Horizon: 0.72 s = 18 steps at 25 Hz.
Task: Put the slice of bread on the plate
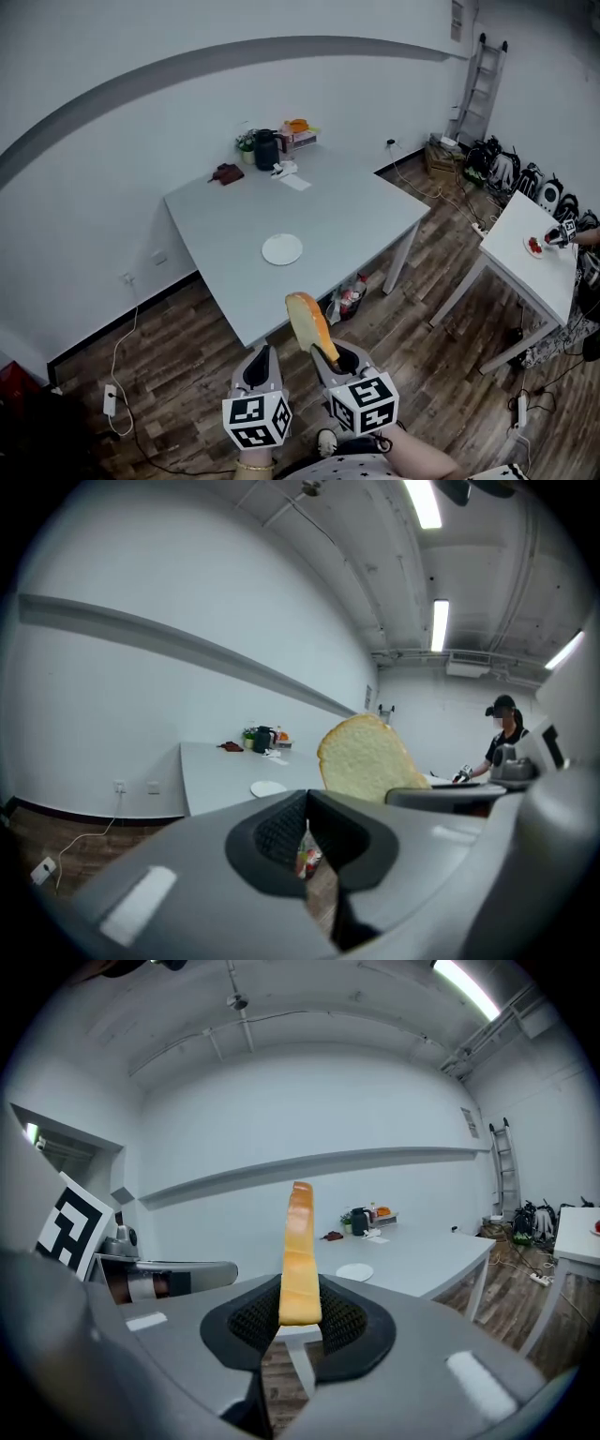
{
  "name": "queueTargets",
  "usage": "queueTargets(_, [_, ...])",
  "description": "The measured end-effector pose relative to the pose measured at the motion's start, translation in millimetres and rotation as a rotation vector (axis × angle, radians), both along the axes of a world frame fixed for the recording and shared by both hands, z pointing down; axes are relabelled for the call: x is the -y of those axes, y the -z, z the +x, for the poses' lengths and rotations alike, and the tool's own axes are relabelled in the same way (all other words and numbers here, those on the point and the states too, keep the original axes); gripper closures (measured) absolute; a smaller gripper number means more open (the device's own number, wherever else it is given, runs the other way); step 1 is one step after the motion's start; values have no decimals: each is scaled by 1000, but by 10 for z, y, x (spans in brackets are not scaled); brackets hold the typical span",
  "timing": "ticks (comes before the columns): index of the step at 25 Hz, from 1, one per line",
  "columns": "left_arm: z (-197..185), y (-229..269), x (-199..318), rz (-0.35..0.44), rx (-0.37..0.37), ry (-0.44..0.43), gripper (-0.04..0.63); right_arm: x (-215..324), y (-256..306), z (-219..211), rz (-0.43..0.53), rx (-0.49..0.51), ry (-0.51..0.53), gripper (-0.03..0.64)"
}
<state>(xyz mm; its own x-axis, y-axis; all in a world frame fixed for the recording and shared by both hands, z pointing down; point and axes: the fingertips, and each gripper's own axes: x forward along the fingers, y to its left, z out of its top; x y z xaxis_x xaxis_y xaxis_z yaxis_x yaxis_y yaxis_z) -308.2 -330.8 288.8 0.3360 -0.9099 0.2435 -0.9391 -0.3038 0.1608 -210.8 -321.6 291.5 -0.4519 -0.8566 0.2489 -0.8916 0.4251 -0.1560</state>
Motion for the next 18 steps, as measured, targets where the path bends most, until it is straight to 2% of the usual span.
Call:
queueTargets(6, [188,-72,602,-19,5,13,588,618,-96,253,-35,10,-5,532])
queueTargets(13, [167,-227,1304,-56,-10,29,588,1273,-281,315,-82,6,-8,532])
queueTargets(18, [140,-301,1969,-47,4,13,588,1954,-429,293,-113,5,-8,532])
